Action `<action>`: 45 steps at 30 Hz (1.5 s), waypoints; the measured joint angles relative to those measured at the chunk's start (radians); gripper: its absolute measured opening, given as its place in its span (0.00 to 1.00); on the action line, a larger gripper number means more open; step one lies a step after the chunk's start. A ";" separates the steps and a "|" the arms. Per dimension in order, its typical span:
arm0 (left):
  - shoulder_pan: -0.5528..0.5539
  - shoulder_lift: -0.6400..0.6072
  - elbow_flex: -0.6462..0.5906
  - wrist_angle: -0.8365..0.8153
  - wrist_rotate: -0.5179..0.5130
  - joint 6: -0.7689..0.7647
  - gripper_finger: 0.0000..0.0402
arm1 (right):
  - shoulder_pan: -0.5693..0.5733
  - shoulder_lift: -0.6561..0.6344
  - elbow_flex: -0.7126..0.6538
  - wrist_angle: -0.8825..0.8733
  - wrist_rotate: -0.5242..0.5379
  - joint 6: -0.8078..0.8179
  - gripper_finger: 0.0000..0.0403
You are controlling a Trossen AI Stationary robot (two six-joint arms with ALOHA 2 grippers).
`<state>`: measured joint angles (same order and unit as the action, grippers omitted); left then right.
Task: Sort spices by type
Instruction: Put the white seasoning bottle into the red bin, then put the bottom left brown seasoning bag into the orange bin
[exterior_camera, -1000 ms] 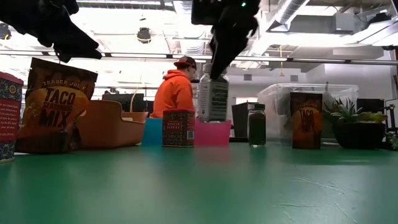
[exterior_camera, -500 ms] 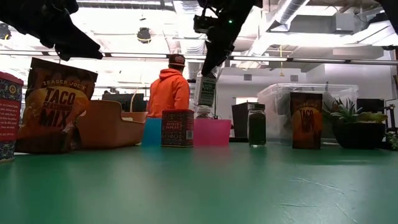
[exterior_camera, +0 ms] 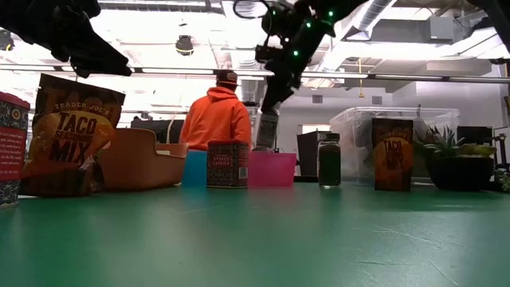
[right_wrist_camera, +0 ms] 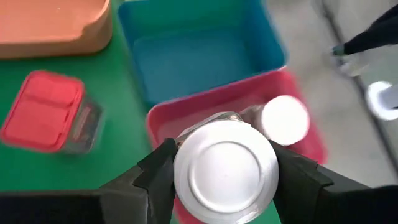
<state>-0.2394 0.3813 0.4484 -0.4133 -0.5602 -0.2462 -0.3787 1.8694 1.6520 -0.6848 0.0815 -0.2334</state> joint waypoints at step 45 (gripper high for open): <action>0.000 0.000 0.000 0.016 0.006 -0.036 0.44 | -0.041 0.020 0.075 -0.093 0.010 0.007 0.80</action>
<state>-0.2394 0.3815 0.4484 -0.3972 -0.5538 -0.2824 -0.4200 1.8899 1.7271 -0.7778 0.0914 -0.2260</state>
